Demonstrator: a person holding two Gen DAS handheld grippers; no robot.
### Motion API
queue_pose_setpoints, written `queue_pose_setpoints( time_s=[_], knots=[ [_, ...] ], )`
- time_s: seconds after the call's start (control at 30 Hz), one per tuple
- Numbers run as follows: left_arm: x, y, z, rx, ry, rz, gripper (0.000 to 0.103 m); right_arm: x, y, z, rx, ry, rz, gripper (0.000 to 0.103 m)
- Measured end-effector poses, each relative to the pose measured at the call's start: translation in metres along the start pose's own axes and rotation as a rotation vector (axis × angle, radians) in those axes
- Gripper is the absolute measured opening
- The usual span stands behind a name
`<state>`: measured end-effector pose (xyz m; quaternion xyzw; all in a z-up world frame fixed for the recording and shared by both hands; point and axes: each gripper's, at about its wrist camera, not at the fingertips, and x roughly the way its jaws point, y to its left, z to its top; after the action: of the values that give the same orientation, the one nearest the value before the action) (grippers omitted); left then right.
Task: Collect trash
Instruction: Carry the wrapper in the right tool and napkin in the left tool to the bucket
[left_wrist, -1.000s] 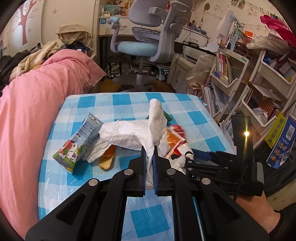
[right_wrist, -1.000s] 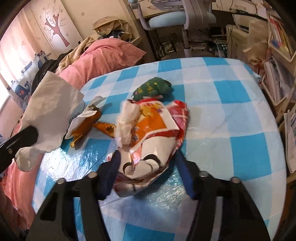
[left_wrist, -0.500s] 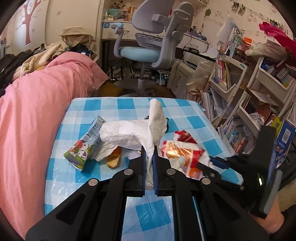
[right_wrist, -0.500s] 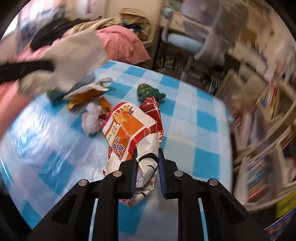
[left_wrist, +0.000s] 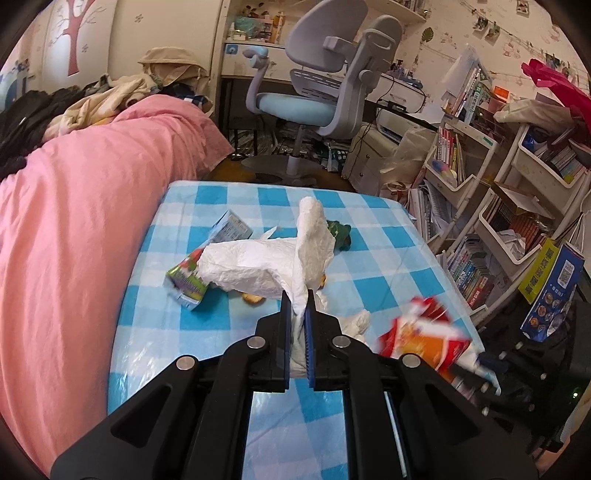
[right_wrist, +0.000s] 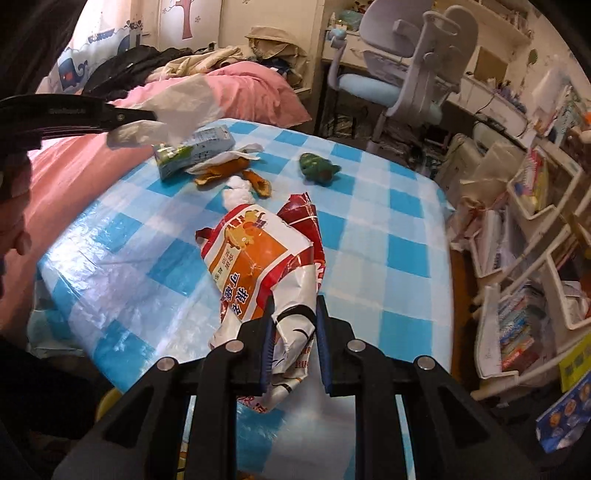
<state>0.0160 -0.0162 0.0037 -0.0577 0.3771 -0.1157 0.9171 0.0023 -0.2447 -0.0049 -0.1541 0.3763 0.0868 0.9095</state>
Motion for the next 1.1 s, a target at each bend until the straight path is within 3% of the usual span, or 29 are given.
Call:
queue_pose_setpoints(
  time_s=[0.03, 0.1, 0.33, 0.57, 0.87, 1.1],
  knots=[
    [-0.002, 0.001, -0.003, 0.001, 0.003, 0.003, 0.006, -0.005, 0.005, 0.001, -0.044, -0.025, -0.045, 0.021],
    [-0.005, 0.003, -0.007, 0.006, 0.006, 0.005, 0.006, -0.011, 0.013, 0.003, -0.07, -0.039, -0.028, 0.021],
    [-0.014, 0.005, -0.019, 0.023, 0.017, 0.009, 0.006, 0.004, 0.017, -0.002, 0.074, 0.017, 0.232, 0.021],
    [-0.024, 0.019, -0.023, 0.026, 0.011, 0.046, 0.006, 0.004, 0.04, 0.001, 0.097, 0.006, 0.332, 0.021],
    [-0.035, 0.057, -0.013, -0.074, -0.025, 0.106, 0.006, -0.001, 0.042, 0.003, 0.102, -0.039, 0.378, 0.021],
    [-0.033, 0.056, -0.013, -0.065, -0.016, 0.119, 0.006, -0.007, 0.042, 0.005, 0.1, -0.055, 0.412, 0.021]
  ],
)
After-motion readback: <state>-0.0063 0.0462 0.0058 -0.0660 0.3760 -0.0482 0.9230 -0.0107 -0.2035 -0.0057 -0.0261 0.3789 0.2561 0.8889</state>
